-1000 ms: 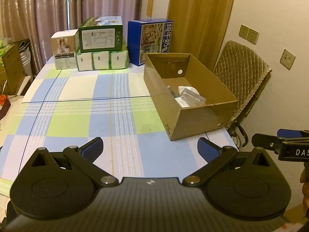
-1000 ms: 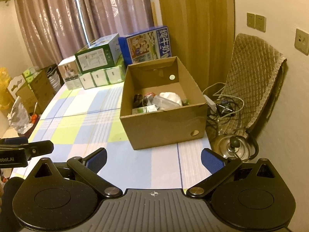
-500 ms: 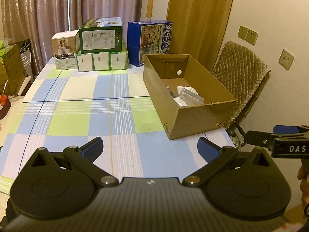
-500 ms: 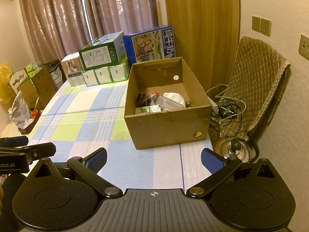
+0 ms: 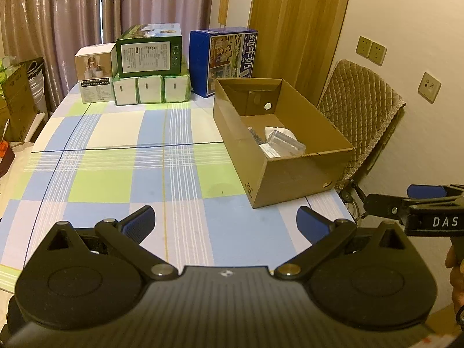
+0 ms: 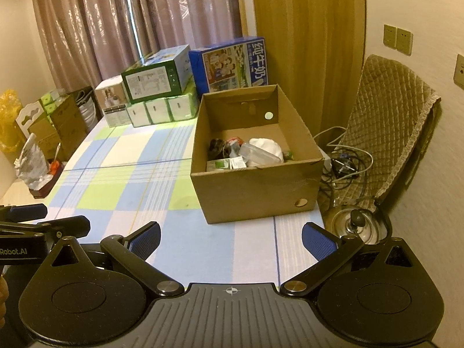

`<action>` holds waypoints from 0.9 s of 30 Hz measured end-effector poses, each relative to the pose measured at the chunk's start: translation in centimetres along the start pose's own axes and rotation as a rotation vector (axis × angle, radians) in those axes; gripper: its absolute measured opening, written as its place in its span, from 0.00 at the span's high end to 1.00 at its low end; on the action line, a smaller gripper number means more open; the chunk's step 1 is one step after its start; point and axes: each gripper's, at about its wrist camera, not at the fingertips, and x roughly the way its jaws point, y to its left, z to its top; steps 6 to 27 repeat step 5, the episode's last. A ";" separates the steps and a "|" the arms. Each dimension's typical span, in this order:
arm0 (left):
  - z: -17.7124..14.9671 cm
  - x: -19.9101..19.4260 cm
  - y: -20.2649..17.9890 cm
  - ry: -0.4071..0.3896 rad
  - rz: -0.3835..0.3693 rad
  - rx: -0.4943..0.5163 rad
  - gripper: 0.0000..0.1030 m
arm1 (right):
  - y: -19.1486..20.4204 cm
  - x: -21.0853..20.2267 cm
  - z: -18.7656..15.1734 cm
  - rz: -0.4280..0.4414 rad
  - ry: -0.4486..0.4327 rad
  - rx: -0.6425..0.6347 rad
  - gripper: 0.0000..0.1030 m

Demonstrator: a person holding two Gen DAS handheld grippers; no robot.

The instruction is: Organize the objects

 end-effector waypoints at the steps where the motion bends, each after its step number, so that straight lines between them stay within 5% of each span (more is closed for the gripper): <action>1: 0.0 -0.1 0.1 -0.005 0.000 -0.005 0.01 | 0.0 0.1 0.0 0.000 0.001 0.000 0.02; 27: 0.0 -0.1 0.5 -0.018 0.006 -0.022 0.01 | 0.2 0.2 -0.1 0.000 0.005 0.001 0.02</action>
